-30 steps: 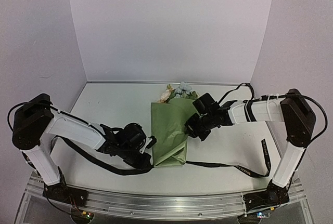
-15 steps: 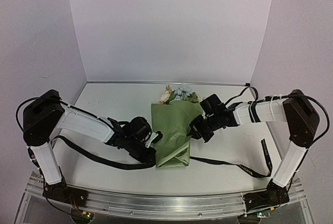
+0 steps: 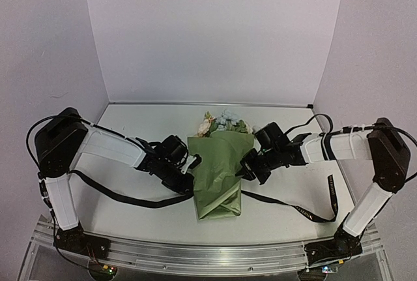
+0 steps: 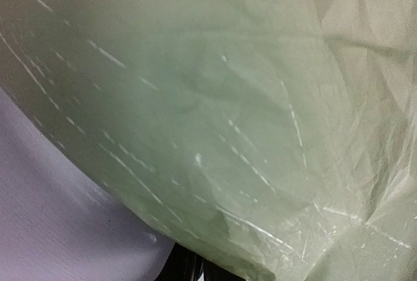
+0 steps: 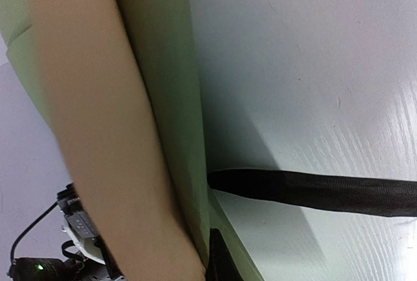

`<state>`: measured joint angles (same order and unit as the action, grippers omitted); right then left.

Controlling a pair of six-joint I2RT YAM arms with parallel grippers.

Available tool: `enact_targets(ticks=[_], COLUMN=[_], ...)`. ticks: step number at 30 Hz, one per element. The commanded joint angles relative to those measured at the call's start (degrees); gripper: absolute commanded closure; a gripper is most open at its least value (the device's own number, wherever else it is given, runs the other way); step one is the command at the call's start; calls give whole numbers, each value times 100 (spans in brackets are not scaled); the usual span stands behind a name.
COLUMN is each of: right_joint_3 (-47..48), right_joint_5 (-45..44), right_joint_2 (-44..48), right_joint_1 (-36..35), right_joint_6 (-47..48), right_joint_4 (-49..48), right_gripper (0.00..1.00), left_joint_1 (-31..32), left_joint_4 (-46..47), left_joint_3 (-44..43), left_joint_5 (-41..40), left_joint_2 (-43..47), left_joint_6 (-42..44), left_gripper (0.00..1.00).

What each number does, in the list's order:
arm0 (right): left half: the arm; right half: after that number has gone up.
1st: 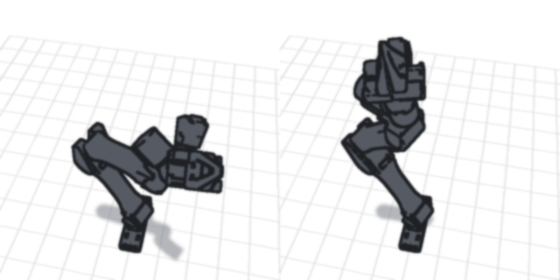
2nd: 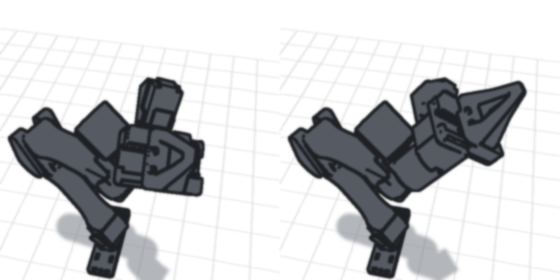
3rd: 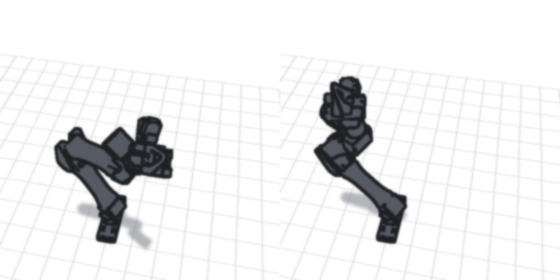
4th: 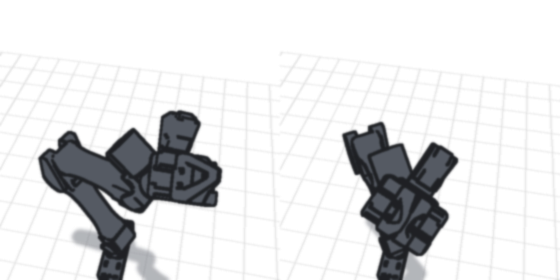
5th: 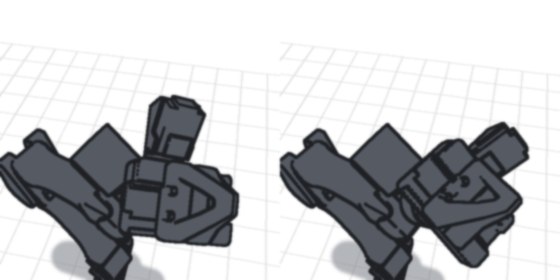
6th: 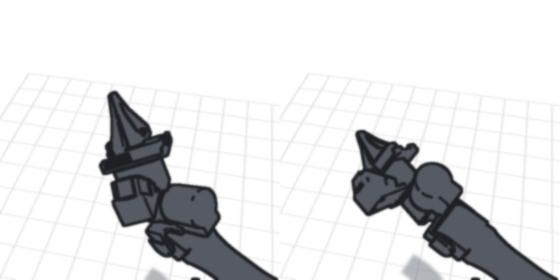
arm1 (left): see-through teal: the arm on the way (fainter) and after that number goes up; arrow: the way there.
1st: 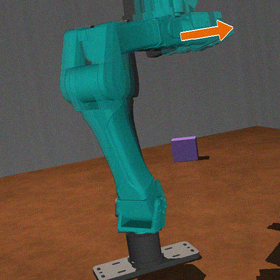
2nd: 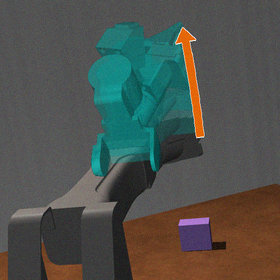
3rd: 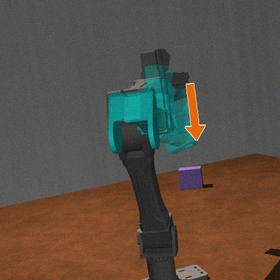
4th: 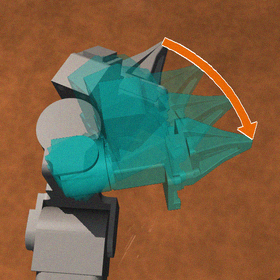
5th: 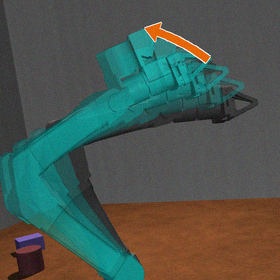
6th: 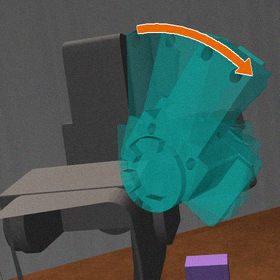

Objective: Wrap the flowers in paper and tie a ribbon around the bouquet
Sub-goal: Move the folded bouquet with the ribbon.

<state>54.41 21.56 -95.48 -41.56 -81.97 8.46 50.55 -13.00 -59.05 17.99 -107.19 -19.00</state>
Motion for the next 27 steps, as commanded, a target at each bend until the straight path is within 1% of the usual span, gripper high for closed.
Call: enact_targets(ticks=[1, 5, 11, 13, 15, 17, 24, 25, 27], right_joint_3=[-202, -260, -445, -506, -531, -500, -609, -604, -571], right_joint_5=[-161, -232, -244, -268, -256, -189, -207, -189, -151], right_joint_2=[257, 168, 104, 132, 148, 146, 376, 412, 505], right_joint_1=[-170, -284, -309, -309, -309, -309, -302, -300, -300], right_joint_6=[-21, -48, 24, 123, 215, 317, 793, 894, 1138], right_joint_4=[-157, -277, -442, -442, -442, -442, -232, -146, 89], right_gripper=[100, 100, 100, 96, 92, 86, 59, 55, 51], left_joint_1=[-99, -144, -197, -230, -261, -284, -326, -335, -356], left_joint_4=[-196, -227, -299, -362, -457, -525, -688, -713, -843], left_joint_3=[-259, -297, -244, -201, -203, -203, -203, -198, -195], left_joint_5=[116, 118, -161, -326, -474, -562, -843, -947, -1335], left_joint_2=[-98, -91, 177, 350, 499, 619, 912, 972, 1106], left_joint_6=[257, 271, 175, 144, 135, 125, -25, -116, -414], left_gripper=[93, 89, 77, 71, 68, 66, 57, 56, 53])
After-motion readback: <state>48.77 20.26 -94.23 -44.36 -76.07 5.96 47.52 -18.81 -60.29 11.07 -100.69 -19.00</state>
